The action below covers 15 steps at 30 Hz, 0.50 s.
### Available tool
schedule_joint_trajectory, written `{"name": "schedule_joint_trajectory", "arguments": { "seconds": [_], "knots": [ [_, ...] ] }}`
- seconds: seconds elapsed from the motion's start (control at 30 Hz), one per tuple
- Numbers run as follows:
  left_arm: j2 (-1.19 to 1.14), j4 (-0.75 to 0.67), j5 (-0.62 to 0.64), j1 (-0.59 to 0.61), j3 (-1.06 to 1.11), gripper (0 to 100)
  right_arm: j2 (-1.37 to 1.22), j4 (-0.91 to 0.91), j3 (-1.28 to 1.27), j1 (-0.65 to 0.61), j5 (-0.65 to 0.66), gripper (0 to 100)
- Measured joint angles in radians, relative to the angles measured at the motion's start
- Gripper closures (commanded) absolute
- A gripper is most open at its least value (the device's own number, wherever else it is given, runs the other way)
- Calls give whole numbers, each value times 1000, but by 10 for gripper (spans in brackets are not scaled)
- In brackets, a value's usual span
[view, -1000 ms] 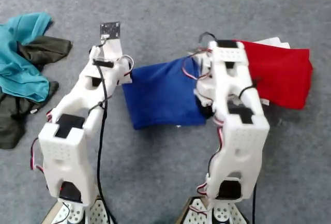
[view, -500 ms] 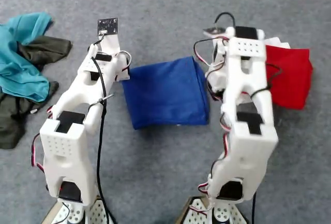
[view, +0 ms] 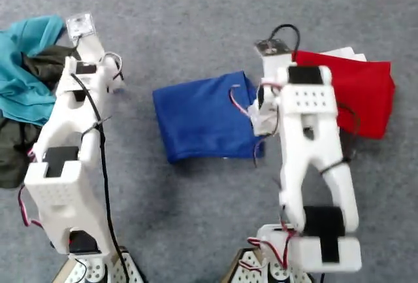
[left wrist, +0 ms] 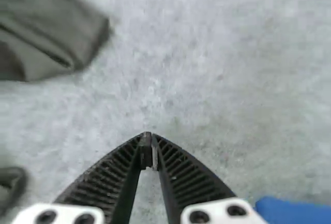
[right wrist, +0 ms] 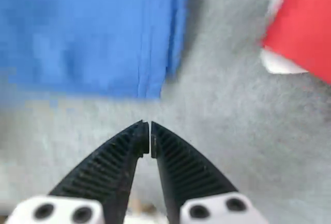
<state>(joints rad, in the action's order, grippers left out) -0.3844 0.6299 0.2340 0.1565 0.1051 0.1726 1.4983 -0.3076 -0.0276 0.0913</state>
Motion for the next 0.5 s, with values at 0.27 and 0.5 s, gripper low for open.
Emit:
{"name": "schedule_joint_trajectory", "arguments": {
  "seconds": [0.27, 0.5],
  "knots": [
    [-41, -6, -2, -3, -21, 971, -61, -245, -135, -140, -397, 650],
    [-41, -6, -2, 2, -21, 971, -242, -319, -64, -157, -503, 493]
  ]
}}
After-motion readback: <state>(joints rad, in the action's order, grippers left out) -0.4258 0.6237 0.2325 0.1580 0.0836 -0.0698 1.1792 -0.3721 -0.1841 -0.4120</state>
